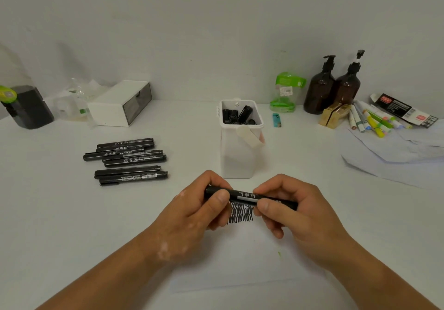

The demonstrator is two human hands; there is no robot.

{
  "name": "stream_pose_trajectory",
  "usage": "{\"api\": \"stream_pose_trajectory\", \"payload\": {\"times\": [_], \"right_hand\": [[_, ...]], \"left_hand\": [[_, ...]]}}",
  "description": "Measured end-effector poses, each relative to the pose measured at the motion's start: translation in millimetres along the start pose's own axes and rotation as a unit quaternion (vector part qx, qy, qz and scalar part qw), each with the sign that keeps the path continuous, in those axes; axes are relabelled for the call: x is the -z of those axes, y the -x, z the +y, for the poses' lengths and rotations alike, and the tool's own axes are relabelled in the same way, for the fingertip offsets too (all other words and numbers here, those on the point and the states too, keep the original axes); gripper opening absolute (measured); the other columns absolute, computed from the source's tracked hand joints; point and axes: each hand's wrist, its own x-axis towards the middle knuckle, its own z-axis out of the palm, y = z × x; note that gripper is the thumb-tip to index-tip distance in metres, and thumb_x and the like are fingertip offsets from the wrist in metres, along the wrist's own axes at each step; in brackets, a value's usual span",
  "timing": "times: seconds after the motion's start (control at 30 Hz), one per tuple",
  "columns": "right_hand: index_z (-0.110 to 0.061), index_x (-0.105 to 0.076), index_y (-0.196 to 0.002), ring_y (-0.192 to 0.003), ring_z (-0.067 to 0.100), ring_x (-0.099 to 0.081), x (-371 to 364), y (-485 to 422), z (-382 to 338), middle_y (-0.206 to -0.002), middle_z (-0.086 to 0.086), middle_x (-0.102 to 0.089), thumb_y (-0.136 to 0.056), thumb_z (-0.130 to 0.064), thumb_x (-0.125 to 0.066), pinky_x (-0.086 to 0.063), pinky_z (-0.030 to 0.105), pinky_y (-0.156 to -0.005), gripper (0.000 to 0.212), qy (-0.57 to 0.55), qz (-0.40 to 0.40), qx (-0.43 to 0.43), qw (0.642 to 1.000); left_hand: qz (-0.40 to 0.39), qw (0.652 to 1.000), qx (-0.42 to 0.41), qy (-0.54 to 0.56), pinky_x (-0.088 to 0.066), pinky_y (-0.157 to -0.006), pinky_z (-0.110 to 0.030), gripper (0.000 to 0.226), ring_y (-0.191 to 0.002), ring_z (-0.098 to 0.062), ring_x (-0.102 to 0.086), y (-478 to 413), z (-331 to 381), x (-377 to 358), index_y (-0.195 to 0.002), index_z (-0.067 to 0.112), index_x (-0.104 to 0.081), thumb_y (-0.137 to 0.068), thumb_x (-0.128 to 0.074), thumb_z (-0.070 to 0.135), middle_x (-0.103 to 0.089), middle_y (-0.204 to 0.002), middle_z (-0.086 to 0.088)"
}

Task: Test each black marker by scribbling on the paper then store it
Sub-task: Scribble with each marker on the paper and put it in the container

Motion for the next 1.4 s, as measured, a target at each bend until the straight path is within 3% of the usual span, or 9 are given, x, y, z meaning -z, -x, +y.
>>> {"api": "stream_pose_trajectory", "payload": {"times": [0.17, 0.3, 0.5, 0.73, 0.83, 0.93, 1.07, 1.23, 1.4], "right_hand": [[-0.02, -0.068, -0.078, -0.048, 0.017, -0.042, -9.5, 0.2, -0.3, -0.066, 0.018, -0.06, -0.078, -0.015, -0.066, -0.036, 0.023, -0.044, 0.006, -0.01, 0.034, 0.017, 0.999], [-0.023, -0.067, -0.077, -0.046, 0.014, -0.043, -10.1, 0.3, -2.2, -0.063, 0.009, -0.063, -0.07, -0.029, -0.069, -0.037, 0.02, -0.046, 0.009, 0.009, 0.042, 0.026, 0.999], [-0.022, -0.067, -0.075, -0.046, 0.016, -0.042, -11.4, -0.8, -1.2, -0.062, 0.018, -0.06, -0.066, -0.036, -0.067, -0.036, 0.022, -0.046, 0.016, 0.023, 0.054, 0.032, 0.998], [-0.018, -0.064, -0.08, -0.05, 0.017, -0.041, -9.5, -3.4, -2.3, -0.057, 0.002, -0.056, -0.068, -0.029, -0.073, -0.036, 0.023, -0.045, 0.019, -0.096, 0.039, 0.013, 0.994], [-0.02, -0.065, -0.081, -0.055, 0.021, -0.051, -13.9, -1.9, -1.8, -0.069, 0.014, -0.068, -0.072, -0.032, -0.075, -0.041, 0.025, -0.046, 0.018, -0.132, 0.024, -0.008, 0.991], [-0.02, -0.069, -0.081, -0.064, 0.02, -0.065, -18.5, -0.7, -3.5, -0.078, 0.016, -0.075, -0.074, -0.031, -0.077, -0.051, 0.026, -0.054, 0.015, -0.13, 0.007, -0.011, 0.991], [-0.017, -0.076, -0.08, -0.074, 0.011, -0.073, -19.1, 0.9, -4.8, -0.082, 0.004, -0.079, -0.083, -0.02, -0.082, -0.056, 0.018, -0.07, 0.008, 0.013, 0.032, 0.022, 0.999], [-0.023, -0.074, -0.087, -0.06, 0.011, -0.064, -16.2, 1.1, -5.9, -0.071, 0.008, -0.072, -0.085, -0.013, -0.079, -0.053, 0.019, -0.061, 0.011, 0.02, 0.087, 0.046, 0.995], [-0.027, -0.072, -0.101, -0.058, 0.012, -0.061, -14.9, 1.9, -2.8, -0.063, 0.003, -0.067, -0.091, -0.015, -0.073, -0.052, 0.021, -0.058, 0.015, 0.048, 0.079, 0.048, 0.995]], "left_hand": [[0.014, 0.998, -0.002, 0.066, -0.035, -0.057, -0.03, 0.018, -0.059, -0.017, -0.035, -0.3, 2.2, -7.1, -0.096, 0.012, -0.048, -0.099, -0.046, 0.03, -0.042, -0.061, 0.002], [0.011, 0.994, -0.001, 0.109, -0.034, -0.054, -0.026, 0.019, -0.057, -0.014, -0.031, -0.5, 2.9, -9.7, -0.095, 0.007, -0.045, -0.099, -0.045, 0.025, -0.038, -0.061, 0.007], [0.021, 0.994, -0.011, 0.104, -0.036, -0.055, -0.023, 0.018, -0.056, -0.013, -0.032, 0.3, 4.2, -11.7, -0.095, 0.008, -0.045, -0.098, -0.045, 0.025, -0.038, -0.061, 0.007], [0.025, 0.979, -0.022, 0.202, -0.049, -0.067, -0.031, 0.026, -0.067, -0.022, -0.06, -3.6, 0.0, -10.7, -0.112, 0.02, -0.057, -0.088, -0.066, 0.028, -0.065, -0.07, -0.006], [0.028, 0.967, -0.02, 0.254, -0.05, -0.069, -0.032, 0.033, -0.073, -0.024, -0.063, -3.5, -5.5, -12.5, -0.116, 0.02, -0.066, -0.085, -0.07, 0.027, -0.07, -0.081, -0.008], [0.06, 0.976, -0.019, 0.207, -0.049, -0.066, -0.027, 0.029, -0.071, -0.016, -0.063, -4.3, -5.0, -12.4, -0.111, 0.023, -0.072, -0.084, -0.068, 0.033, -0.072, -0.082, -0.004], [0.103, 0.987, -0.034, 0.122, -0.051, -0.067, -0.023, 0.019, -0.072, -0.013, -0.063, -4.0, 1.5, -3.0, -0.103, 0.021, -0.07, -0.09, -0.062, 0.034, -0.075, -0.093, -0.002], [0.126, 0.989, -0.031, -0.072, -0.052, -0.058, -0.028, 0.012, -0.063, -0.017, -0.06, 0.1, 4.6, 6.2, -0.094, 0.033, -0.066, -0.086, -0.065, 0.042, -0.071, -0.08, 0.003], [0.069, 0.977, -0.046, -0.195, -0.043, -0.065, -0.016, 0.01, -0.075, -0.011, -0.06, 2.2, 1.6, 4.7, -0.099, 0.035, -0.07, -0.09, -0.07, 0.032, -0.068, -0.08, 0.012]]}}
